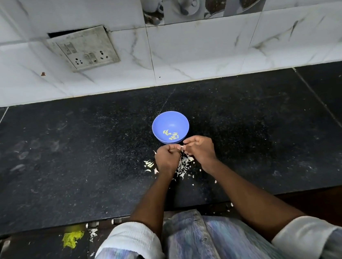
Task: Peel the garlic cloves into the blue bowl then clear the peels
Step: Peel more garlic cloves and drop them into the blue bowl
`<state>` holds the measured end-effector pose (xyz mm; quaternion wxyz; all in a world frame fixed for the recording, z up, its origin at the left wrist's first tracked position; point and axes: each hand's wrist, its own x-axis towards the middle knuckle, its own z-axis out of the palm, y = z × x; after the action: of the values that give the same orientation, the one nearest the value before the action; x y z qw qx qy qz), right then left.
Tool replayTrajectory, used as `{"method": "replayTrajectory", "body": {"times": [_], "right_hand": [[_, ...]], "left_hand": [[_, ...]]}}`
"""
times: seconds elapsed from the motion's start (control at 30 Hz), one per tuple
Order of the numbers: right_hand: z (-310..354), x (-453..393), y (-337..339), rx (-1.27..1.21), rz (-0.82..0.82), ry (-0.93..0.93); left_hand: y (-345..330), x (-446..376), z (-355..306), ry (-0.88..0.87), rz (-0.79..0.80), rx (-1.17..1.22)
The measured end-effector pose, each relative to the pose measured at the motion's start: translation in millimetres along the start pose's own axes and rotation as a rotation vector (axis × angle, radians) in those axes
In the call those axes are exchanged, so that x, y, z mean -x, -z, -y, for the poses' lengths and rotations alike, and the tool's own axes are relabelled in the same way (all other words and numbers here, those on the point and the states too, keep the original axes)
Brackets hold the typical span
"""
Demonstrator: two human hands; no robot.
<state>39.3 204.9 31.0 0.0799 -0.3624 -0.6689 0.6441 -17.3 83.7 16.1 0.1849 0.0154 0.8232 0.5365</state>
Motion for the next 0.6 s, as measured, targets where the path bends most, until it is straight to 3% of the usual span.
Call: {"method": "replayTrajectory", "body": {"times": [0.17,0.27,0.3,0.4,0.5,0.6], "right_hand": [[17.1,-1.2,0.5,-0.272,0.1,-0.318],[15.2,0.7,-0.4,-0.24,0.095,-0.309],[13.9,1.7,-1.1,-0.182,0.078,-0.239],[8.6,2.0,-2.4,-0.013,0.023,0.044],[6.2,0.0,-2.7,0.133,-0.034,0.231],[2.5,-0.7,-2.0,0.168,-0.049,0.256]], "left_hand": [[11.3,-2.7,7.1,-0.519,-0.079,-0.418],[12.7,0.4,6.3,-0.564,-0.099,-0.536],[12.2,2.3,1.2,-0.476,-0.09,-0.488],[5.3,-2.4,-13.0,0.021,-0.043,-0.198],[1.0,-11.5,-21.3,0.508,0.035,0.404],[2.3,-12.4,-24.8,0.731,0.129,0.768]]}}
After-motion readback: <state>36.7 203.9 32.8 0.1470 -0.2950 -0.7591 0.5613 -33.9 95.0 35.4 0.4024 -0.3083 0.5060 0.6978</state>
